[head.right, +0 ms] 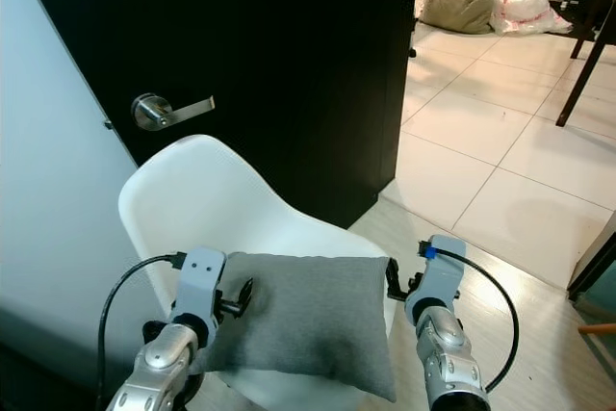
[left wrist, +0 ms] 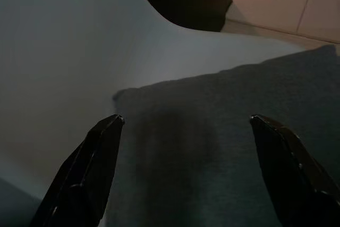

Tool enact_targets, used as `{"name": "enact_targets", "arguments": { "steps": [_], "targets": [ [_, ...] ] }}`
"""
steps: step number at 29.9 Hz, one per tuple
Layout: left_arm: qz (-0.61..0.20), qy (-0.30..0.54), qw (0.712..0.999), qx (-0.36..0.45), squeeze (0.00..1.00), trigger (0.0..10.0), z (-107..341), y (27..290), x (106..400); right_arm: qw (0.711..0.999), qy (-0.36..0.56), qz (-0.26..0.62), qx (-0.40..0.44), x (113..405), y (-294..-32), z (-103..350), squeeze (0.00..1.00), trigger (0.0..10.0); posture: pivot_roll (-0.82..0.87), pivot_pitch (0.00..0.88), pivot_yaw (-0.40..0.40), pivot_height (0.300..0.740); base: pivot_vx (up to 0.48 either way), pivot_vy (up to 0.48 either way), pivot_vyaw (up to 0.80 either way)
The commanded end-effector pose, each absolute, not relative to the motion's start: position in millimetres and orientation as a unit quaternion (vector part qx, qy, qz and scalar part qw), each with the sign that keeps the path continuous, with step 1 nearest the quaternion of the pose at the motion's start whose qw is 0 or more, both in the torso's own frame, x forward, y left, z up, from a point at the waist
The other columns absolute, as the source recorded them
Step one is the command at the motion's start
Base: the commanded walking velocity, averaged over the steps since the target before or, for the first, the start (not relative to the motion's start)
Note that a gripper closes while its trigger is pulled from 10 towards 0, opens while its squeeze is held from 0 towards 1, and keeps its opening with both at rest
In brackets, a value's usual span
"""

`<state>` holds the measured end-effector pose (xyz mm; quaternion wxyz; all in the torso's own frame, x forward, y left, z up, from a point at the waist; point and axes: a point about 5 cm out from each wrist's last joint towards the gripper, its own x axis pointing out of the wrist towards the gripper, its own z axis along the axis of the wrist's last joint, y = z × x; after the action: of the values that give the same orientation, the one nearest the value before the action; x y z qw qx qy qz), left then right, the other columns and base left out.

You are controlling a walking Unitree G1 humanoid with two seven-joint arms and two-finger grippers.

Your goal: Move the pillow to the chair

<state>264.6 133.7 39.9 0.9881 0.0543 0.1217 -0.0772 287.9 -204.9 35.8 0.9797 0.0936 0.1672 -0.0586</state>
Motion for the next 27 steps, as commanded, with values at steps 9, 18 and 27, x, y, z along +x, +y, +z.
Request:
{"name": "enact_targets", "arguments": {
  "steps": [9,18,27],
  "targets": [
    [-0.068,0.142,0.985,0.07,0.0,10.0,31.7,135.0,262.3,0.978,0.179,-0.053,0.093,286.8,-199.6,30.1,0.0,10.0,-0.04,0.052,0.042,0.74,-0.207,0.0,0.0],
    [-0.071,0.14,0.985,0.073,0.0,10.0,31.5,132.3,262.9,0.978,0.18,-0.054,0.09,286.7,-200.4,30.0,0.0,10.0,-0.04,0.056,0.042,0.74,-0.243,0.0,0.0],
    [-0.073,0.138,0.985,0.076,0.0,10.0,31.7,130.4,263.1,0.978,0.182,-0.053,0.088,286.8,-199.7,29.7,0.0,10.0,-0.04,0.052,0.039,0.74,-0.275,0.0,0.0]
  ]
}}
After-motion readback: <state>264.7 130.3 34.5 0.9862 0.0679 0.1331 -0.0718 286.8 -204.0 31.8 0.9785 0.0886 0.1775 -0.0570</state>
